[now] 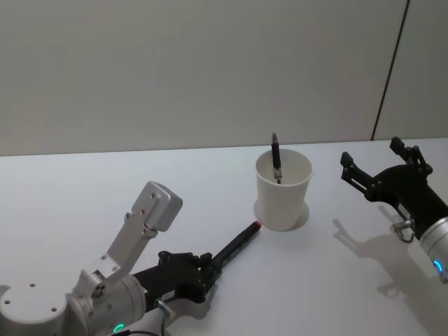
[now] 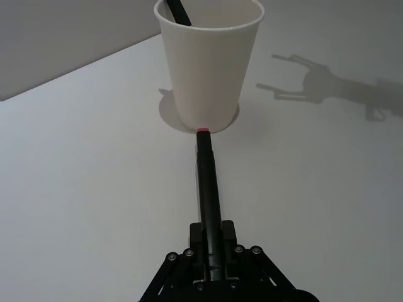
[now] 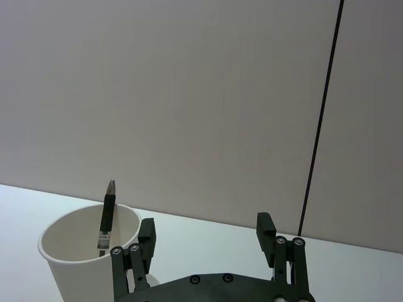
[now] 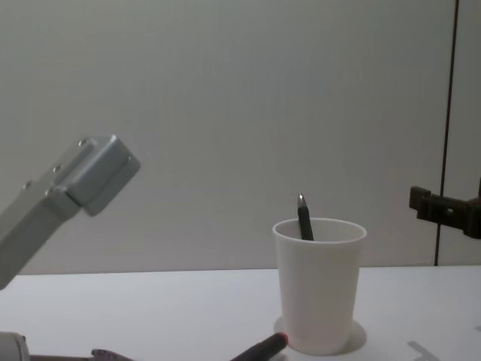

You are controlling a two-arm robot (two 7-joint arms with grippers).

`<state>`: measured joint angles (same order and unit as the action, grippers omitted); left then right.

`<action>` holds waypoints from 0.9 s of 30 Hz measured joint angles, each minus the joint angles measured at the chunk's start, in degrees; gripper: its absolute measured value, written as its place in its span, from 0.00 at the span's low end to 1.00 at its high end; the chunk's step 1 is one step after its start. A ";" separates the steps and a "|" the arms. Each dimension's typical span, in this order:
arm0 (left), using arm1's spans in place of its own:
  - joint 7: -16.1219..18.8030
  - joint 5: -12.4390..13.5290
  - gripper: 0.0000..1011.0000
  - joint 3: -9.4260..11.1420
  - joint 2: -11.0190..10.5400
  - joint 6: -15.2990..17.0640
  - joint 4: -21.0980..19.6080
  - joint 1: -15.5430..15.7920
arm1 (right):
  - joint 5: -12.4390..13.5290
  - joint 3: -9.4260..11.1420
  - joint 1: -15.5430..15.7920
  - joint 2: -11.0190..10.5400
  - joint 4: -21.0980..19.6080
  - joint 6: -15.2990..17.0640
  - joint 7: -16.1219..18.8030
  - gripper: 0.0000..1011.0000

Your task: Place the pen into the pen holder.

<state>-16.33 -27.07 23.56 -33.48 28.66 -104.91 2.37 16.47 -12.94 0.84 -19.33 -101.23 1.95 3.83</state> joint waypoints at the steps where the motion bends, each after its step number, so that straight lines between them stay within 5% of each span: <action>1: 0.16 -0.22 0.17 -0.07 -0.03 -0.37 -0.02 -0.08 | 0.00 0.00 0.00 0.00 0.00 0.00 0.00 0.99; 13: 3.15 -4.72 0.17 -1.47 -0.82 -7.35 -0.49 -1.72 | 0.00 0.00 0.00 0.00 0.00 0.00 0.00 0.99; 27: 6.85 -10.98 0.17 -4.19 -3.16 -21.22 -2.05 -5.02 | 0.00 0.00 0.00 0.00 0.00 0.00 0.00 0.99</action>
<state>-9.48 -38.05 19.36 -36.64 7.44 -106.96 -2.64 16.46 -12.94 0.84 -19.33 -101.23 1.95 3.83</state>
